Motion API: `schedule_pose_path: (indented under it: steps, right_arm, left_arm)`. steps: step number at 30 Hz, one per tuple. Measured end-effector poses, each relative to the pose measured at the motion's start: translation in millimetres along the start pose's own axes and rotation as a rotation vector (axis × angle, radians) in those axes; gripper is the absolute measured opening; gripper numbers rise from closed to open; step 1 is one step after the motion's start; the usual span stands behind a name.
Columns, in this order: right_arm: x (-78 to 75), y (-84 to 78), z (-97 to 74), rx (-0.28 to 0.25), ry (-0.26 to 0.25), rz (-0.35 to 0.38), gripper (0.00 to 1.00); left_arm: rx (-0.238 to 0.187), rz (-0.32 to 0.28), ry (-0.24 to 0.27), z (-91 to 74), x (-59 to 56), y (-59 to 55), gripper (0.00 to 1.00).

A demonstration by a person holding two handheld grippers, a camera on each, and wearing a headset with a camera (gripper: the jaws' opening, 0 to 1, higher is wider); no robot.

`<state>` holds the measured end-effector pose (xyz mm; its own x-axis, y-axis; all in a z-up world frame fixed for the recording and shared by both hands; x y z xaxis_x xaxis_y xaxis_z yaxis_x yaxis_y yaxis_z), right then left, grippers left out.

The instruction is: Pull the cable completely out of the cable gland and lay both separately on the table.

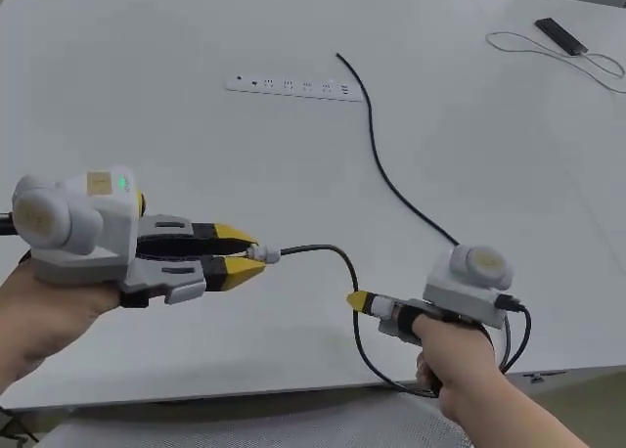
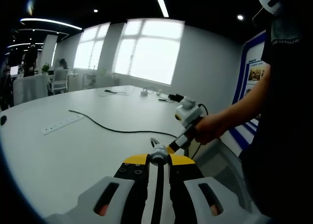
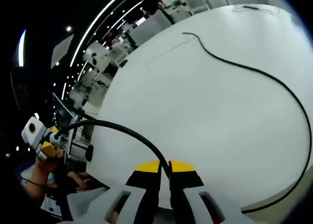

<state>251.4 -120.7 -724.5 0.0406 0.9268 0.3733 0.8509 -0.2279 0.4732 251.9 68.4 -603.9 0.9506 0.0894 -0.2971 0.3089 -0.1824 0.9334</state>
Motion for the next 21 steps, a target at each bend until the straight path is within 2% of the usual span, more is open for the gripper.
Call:
schedule_pose_path:
  steps: [2,6,14,18,21]
  right_arm:
    - [1.8,0.2,-2.0,-0.003,0.0,0.001,0.01]
    - [0.7,3.1,-2.7,-0.029,-0.004,-0.079,0.01]
    - [6.8,5.4,-6.0,-0.069,-0.046,-0.417,0.02]
    - [12.5,4.8,-6.8,-0.077,-0.061,-0.536,0.1]
    - [24.3,12.6,-13.3,-0.13,-0.035,-0.61,0.17]
  left_arm:
    - [-0.002,-0.013,0.007,-1.9,2.7,0.3,0.15]
    - [-0.004,-0.014,0.014,-3.8,4.8,1.0,0.15]
    - [-0.01,-0.027,0.016,-4.5,6.7,2.1,0.15]
    - [-0.005,-0.031,0.015,-4.6,6.8,1.7,0.15]
    - [-0.002,-0.033,0.011,-4.6,6.5,1.2,0.15]
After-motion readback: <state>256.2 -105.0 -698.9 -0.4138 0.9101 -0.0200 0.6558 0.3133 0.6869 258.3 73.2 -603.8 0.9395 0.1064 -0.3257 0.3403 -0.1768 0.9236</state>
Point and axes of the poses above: the centre of the closed fingertips' face, and the gripper's own axes: z roughly forward along the fingers, x roughly to its left, y roughly out of its top, the point moved 4 cm from there along -z, roughly backward along the fingers, and after that the axes turned 13 degrees about -y, right-handed, at the moved point
